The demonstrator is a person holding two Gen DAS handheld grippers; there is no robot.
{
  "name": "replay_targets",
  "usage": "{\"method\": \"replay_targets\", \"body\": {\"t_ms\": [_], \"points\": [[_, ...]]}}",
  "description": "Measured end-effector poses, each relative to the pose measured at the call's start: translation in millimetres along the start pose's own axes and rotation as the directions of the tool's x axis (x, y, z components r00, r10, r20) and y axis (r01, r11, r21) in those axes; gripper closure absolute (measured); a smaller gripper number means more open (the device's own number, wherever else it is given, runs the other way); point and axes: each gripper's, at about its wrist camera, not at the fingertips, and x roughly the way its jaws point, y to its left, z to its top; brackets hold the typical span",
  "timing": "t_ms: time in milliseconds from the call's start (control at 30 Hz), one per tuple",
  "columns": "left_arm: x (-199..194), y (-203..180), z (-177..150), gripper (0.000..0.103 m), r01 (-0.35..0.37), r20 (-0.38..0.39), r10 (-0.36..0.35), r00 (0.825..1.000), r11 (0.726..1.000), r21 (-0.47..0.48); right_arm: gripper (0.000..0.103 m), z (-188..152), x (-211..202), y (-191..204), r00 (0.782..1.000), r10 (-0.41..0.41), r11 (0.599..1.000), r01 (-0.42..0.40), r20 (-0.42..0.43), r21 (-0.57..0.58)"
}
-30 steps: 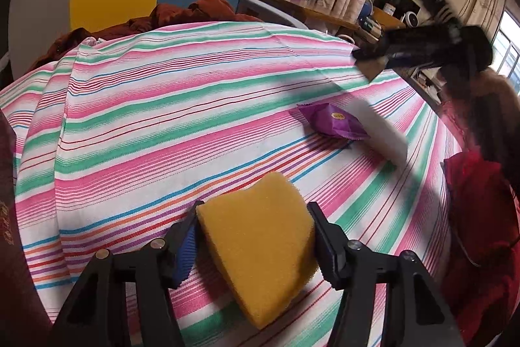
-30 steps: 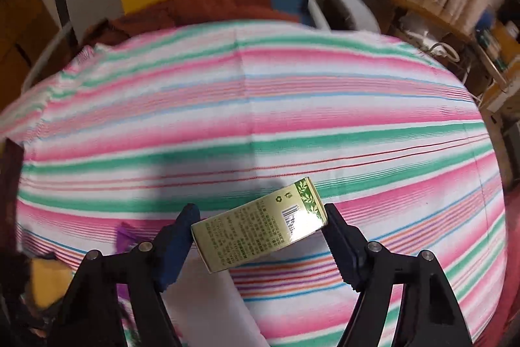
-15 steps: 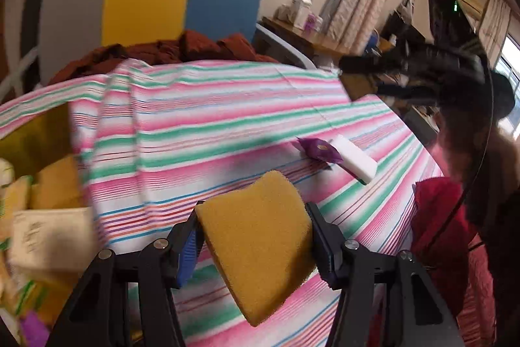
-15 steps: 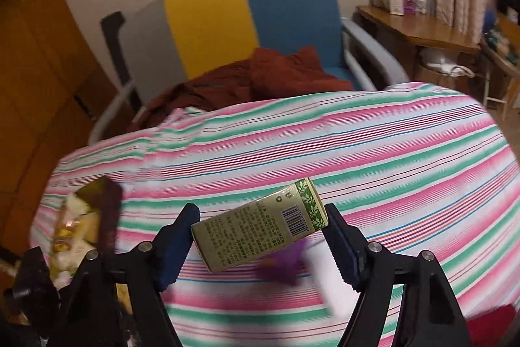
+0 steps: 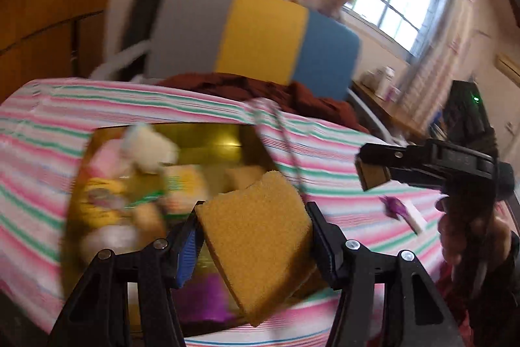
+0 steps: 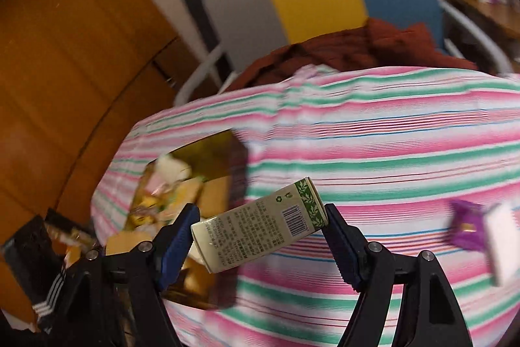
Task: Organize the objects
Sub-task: 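Carry the yellow sponge into the tray while the right gripper carries the small box there, then release both items in the tray and lift both tools away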
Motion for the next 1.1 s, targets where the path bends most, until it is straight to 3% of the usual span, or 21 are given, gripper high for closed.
{"method": "replay_targets", "body": {"t_ms": [100,233,300,467,700,1100], "points": [[1,31,2,0.041,-0.048,0.003,0.049,0.999,0.997,-0.062,0.026,9,27,32,0.998,0.05,0.999,-0.051,-0.034,-0.019],[9,48,-1,0.025,-0.088,-0.026,0.086,0.996,0.991,-0.103,0.023,29,56,69,0.995,0.092,0.995,-0.093,-0.047,-0.025],[11,51,-5,0.019,-0.092,-0.019,0.09,0.996,0.99,-0.104,0.0,37,64,85,0.994,0.105,0.994,-0.105,-0.033,-0.022],[14,56,-11,0.019,-0.112,-0.023,0.11,0.994,0.986,-0.123,0.0,36,63,96,0.995,0.101,0.995,-0.102,-0.011,-0.021],[-3,49,-13,0.019,-0.174,0.017,0.176,0.984,0.98,-0.091,0.0,7,54,82,0.999,0.046,0.999,-0.046,-0.028,0.012],[-22,42,-22,0.019,-0.254,0.011,0.256,0.967,0.962,-0.096,0.0,-38,36,95,0.991,-0.121,0.986,0.126,0.051,-0.111]]}}
